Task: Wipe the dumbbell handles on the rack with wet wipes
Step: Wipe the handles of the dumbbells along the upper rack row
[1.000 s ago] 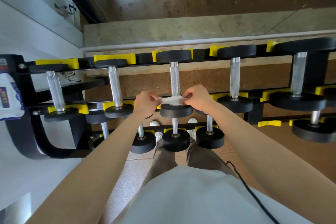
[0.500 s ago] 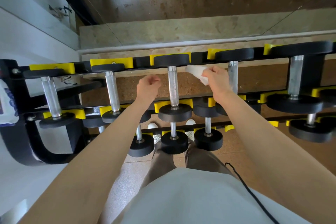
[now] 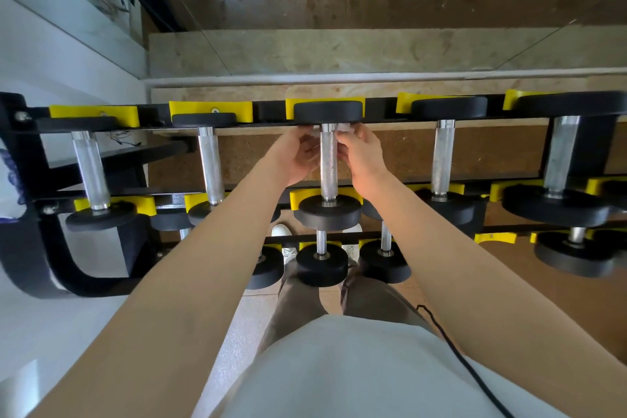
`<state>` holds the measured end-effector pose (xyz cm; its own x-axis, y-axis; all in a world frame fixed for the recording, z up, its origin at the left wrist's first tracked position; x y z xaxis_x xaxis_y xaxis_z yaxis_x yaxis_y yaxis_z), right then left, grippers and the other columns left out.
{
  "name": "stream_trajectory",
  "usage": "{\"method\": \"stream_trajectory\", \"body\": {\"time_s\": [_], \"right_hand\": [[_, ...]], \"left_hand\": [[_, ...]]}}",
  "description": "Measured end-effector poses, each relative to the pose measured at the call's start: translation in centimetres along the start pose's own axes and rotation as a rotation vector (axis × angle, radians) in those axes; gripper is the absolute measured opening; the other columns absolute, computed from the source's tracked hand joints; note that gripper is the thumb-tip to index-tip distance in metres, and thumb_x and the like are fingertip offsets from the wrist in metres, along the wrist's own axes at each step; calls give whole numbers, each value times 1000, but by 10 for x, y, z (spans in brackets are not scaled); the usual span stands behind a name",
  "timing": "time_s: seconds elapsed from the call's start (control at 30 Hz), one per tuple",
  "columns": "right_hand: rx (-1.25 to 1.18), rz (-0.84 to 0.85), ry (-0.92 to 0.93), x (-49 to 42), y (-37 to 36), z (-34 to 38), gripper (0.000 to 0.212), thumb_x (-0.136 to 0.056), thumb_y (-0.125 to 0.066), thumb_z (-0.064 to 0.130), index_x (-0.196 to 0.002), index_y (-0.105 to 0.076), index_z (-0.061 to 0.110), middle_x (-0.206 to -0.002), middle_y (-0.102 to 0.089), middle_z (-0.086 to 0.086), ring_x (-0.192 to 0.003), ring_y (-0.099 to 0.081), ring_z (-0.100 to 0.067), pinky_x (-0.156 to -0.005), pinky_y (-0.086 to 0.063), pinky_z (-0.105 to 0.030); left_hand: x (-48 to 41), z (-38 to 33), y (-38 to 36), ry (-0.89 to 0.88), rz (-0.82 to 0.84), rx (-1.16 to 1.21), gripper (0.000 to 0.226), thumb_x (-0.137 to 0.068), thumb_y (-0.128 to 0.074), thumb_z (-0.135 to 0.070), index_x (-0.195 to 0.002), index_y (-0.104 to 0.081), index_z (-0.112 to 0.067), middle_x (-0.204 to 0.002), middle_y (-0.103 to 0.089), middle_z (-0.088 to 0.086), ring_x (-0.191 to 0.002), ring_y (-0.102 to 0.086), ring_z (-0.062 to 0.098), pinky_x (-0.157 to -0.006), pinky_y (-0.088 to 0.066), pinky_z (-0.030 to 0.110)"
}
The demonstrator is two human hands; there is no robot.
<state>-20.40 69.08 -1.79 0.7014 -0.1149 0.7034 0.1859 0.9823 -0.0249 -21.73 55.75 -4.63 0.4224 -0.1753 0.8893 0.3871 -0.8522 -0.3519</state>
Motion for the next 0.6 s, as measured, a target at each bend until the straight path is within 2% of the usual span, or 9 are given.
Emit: {"method": "stream_trajectory", "body": {"time_s": [0.1, 0.2, 0.3, 0.47, 0.53, 0.6], "right_hand": [[40, -1, -7, 2, -1, -5, 14, -94, -63, 23, -101, -67, 34, -114, -71, -4, -109, -66, -25, -103, -50, -46], [77, -7, 8, 0, 0, -7, 12, -96, -63, 25, -103, -72, 29, -110, -73, -3, -107, -68, -24, -102, -51, -47], [45, -46, -3, 0, 3, -7, 12, -98, -62, 20, -97, -73, 24, -99, -75, -3, -100, -70, -24, -98, -55, -44], [-49, -55, -47, -1, 3, -5, 12, -97, -63, 11, -99, -72, 18, -95, -74, -4, -97, -71, -26, -91, -58, -38], [-112, -80, -42, 1, 5, -3, 13, -97, -61, 9, -102, -71, 16, -93, -74, -3, -90, -72, -22, -86, -59, -32], [-167, -166, 4, 4, 12, -1, 16, -98, -60, 8, -111, -69, 13, -94, -74, -2, -88, -72, -16, -80, -59, -24]], "left_hand": [[0, 3, 2, -11, -60, 54, 13, -97, -65, -18, -105, -65, -8, -90, -68, 8, -83, -63, 21, -85, -54, 35], [3, 5, 7, -51, -116, 107, 24, -93, -73, -18, -112, -66, -5, -99, -75, 9, -89, -71, 20, -79, -60, 30], [12, 4, 12, -133, -142, 119, 24, -93, -73, -16, -113, -65, -7, -102, -76, 11, -89, -75, 19, -70, -60, 26], [37, 9, 11, -348, -182, 37, 9, -92, -71, -7, -100, -70, -10, -108, -76, 11, -102, -74, 22, -90, -60, 32], [39, 12, 8, -400, -228, 1, 5, -92, -71, -7, -94, -73, -12, -103, -76, 9, -102, -73, 23, -91, -59, 33], [33, 15, -2, -406, -226, -39, 6, -94, -70, -8, -96, -75, -10, -101, -77, 10, -100, -73, 24, -90, -60, 34]]}}
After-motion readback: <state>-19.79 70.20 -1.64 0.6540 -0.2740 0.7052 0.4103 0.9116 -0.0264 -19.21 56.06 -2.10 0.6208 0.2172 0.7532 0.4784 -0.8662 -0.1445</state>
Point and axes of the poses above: each hand's wrist, its own x-axis away from the middle knuckle, its own y-axis out of the back of the hand, z = x × y, the point moved 3 cm from there along -x, towards the middle knuckle
